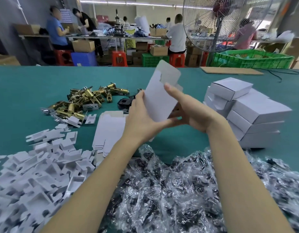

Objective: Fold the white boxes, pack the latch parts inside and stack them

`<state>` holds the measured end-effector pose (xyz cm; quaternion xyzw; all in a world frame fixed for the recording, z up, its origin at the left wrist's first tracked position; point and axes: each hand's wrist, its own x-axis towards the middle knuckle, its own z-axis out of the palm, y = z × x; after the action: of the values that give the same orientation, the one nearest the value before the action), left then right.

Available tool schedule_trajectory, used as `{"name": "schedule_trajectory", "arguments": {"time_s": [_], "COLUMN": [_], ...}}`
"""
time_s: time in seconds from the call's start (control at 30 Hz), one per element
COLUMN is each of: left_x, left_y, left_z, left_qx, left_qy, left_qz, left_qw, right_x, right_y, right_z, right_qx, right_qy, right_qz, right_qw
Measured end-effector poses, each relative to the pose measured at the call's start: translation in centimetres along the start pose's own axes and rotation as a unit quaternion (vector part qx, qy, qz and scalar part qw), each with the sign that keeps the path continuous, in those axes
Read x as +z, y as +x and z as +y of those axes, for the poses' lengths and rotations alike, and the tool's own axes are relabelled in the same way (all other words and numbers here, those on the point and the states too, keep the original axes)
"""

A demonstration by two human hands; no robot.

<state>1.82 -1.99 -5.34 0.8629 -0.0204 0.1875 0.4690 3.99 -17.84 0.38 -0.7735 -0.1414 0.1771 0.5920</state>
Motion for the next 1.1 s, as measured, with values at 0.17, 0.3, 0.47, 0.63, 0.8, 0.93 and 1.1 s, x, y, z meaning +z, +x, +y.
{"name": "schedule_trajectory", "arguments": {"time_s": [0.17, 0.3, 0.47, 0.63, 0.8, 0.93, 1.1], "left_x": [0.2, 0.4, 0.4, -0.1, -1.2, -1.2, -3.4], "left_y": [-0.3, -0.4, -0.7, -0.4, -0.1, -0.2, 0.7], "left_z": [-0.4, 0.1, 0.1, 0.5, 0.7, 1.2, 0.3], "left_qx": [0.032, 0.051, 0.11, 0.142, 0.091, 0.07, 0.025], "left_qy": [0.087, 0.072, 0.055, -0.002, -0.096, -0.144, -0.179], "left_qz": [-0.007, 0.015, 0.048, 0.054, 0.085, 0.051, -0.13], "left_qw": [0.996, 0.996, 0.991, 0.988, 0.987, 0.986, 0.975], "right_x": [-1.1, -1.0, -0.9, -0.5, -1.1, -0.6, -0.6], "right_y": [-0.5, -1.2, -1.2, -0.8, -1.2, -0.9, -0.3], "right_z": [-1.0, -1.4, -1.8, -1.6, -1.8, -0.9, -0.1], "right_qx": [-0.119, -0.145, -0.162, -0.188, -0.138, -0.159, -0.173], "right_qy": [0.009, -0.038, -0.19, -0.313, -0.059, -0.102, -0.078], "right_qz": [0.154, 0.134, 0.223, 0.319, 0.171, 0.108, 0.119], "right_qw": [0.981, 0.98, 0.942, 0.874, 0.974, 0.976, 0.975]}}
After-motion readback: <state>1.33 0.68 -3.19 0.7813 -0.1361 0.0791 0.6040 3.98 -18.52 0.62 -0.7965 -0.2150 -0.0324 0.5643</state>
